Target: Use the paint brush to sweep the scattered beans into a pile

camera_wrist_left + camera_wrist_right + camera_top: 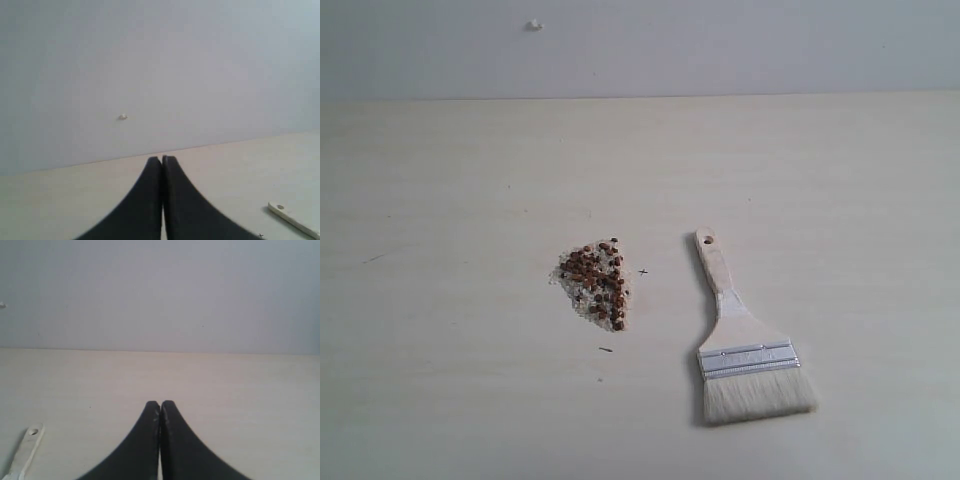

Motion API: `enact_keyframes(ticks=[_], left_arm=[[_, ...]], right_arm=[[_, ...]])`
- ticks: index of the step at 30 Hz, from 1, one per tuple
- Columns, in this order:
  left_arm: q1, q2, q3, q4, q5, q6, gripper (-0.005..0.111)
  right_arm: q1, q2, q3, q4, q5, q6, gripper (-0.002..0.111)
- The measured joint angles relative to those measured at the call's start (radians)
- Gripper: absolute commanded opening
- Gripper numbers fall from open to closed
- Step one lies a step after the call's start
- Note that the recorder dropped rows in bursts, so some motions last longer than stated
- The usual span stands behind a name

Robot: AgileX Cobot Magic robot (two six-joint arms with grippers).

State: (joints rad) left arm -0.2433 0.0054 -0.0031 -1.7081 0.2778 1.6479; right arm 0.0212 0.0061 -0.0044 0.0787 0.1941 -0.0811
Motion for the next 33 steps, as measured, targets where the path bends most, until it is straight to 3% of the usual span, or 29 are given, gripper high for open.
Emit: enact_keyframes(ticks=[15, 22, 24, 26, 27, 28, 29, 30, 33], left_arm=[[0.0, 0.0, -0.027, 0.0, 0.0, 0.003, 0.0], [0.0, 0.0, -0.049, 0.045, -0.079, -0.019, 0.0], [0.0, 0.0, -0.05, 0.32, -0.1, -0.282, 0.0], [0.0, 0.0, -0.05, 0.892, -0.127, -0.871, 0.0], [0.0, 0.0, -0.05, 1.072, -0.129, -1.062, 0.0], [0.0, 0.0, -0.05, 1.375, -0.129, -1.399, 0.0], [0.0, 0.0, -0.05, 1.535, -0.129, -1.586, 0.0], [0.0, 0.0, -0.05, 1.687, -0.129, -1.765, 0.0], [0.0, 0.0, -0.037, 1.797, -0.129, -1.868, 0.0]], right_arm=[[0.0, 0.0, 0.0, 0.0, 0.002, 0.0, 0.0], [0.0, 0.0, 0.0, 0.0, 0.002, 0.0, 0.0], [0.0, 0.0, 0.0, 0.0, 0.002, 0.0, 0.0], [0.0, 0.0, 0.0, 0.0, 0.002, 0.0, 0.0], [0.0, 0.0, 0.0, 0.0, 0.002, 0.0, 0.0], [0.0, 0.0, 0.0, 0.0, 0.002, 0.0, 0.0], [0.0, 0.0, 0.0, 0.0, 0.002, 0.0, 0.0], [0.0, 0.0, 0.0, 0.0, 0.002, 0.0, 0.0], [0.0, 0.0, 0.0, 0.0, 0.002, 0.0, 0.0]])
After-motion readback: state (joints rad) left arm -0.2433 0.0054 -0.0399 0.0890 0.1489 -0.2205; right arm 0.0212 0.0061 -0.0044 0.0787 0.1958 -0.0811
